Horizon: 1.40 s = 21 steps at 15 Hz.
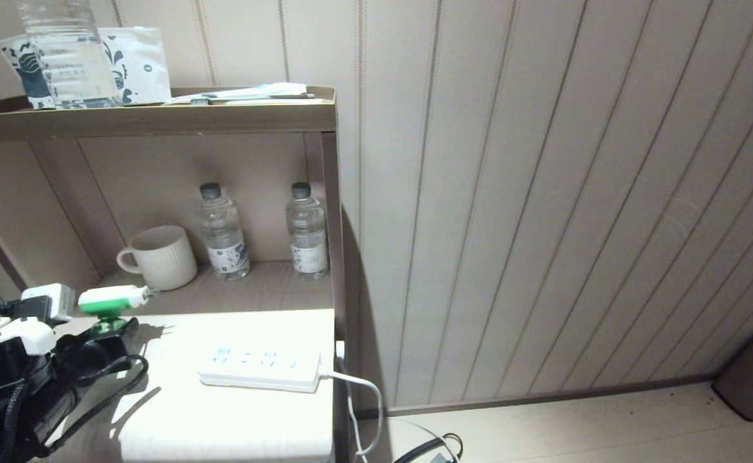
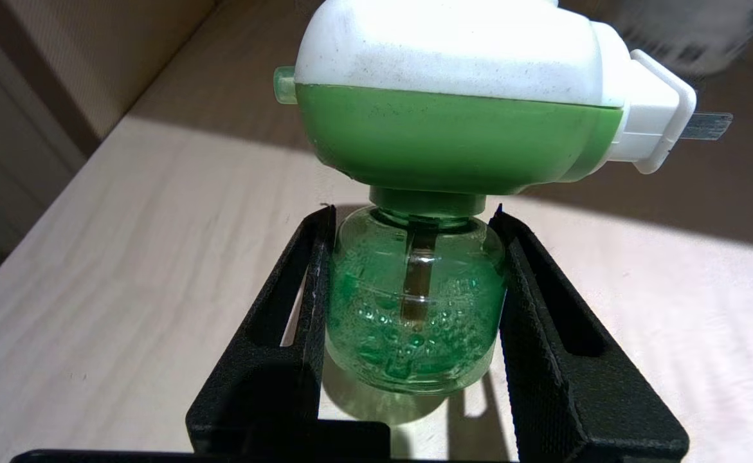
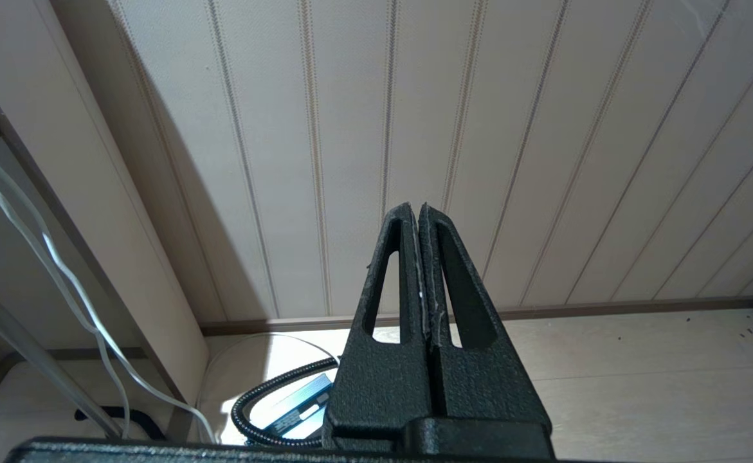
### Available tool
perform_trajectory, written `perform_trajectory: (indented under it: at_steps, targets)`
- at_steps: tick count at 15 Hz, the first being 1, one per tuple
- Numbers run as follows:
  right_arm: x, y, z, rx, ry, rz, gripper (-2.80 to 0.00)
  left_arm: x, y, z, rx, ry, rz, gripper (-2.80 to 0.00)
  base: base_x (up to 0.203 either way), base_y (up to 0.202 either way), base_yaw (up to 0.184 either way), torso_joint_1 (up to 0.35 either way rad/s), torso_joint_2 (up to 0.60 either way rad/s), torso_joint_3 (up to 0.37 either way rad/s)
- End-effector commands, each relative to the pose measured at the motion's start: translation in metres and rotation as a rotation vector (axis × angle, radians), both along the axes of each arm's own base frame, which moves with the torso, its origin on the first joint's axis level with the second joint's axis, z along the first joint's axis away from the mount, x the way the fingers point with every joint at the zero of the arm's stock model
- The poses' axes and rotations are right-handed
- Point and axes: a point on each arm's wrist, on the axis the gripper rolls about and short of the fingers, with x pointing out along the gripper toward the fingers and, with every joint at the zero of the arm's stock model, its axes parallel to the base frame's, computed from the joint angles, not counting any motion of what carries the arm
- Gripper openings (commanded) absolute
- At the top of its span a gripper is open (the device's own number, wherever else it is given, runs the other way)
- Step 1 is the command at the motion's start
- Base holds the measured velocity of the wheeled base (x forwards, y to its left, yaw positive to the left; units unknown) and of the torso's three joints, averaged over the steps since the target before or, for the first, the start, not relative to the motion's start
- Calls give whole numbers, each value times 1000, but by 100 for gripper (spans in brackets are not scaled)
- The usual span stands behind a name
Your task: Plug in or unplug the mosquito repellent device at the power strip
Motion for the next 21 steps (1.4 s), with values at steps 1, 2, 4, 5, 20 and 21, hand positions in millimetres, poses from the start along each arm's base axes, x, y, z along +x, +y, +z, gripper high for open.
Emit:
perform_trajectory:
  at_steps: [1, 2, 4, 5, 20, 21]
  targets:
    - [0, 0, 0, 0, 0, 0, -280, 1, -1, -5, 5, 0, 7, -280, 0, 0, 0, 0, 0, 0]
    - [0, 0, 0, 0, 0, 0, -280, 2, -3, -4, 5, -7, 1, -280, 0, 0, 0, 0, 0, 0]
    - [0, 0, 0, 0, 0, 0, -280, 2, -4, -4, 8, -7, -2, -280, 0, 0, 0, 0, 0, 0]
    - [0, 0, 0, 0, 0, 0, -280, 3, -4, -3, 9, -13, 0, -280, 0, 0, 0, 0, 0, 0]
    - [0, 0, 0, 6, 0, 0, -280, -6, -4, 18, 13, -101, 22, -280, 0, 0, 0, 0, 0, 0]
    - [0, 0, 0, 8, 0, 0, -280, -6, -4, 17, 13, -99, 22, -280, 0, 0, 0, 0, 0, 0]
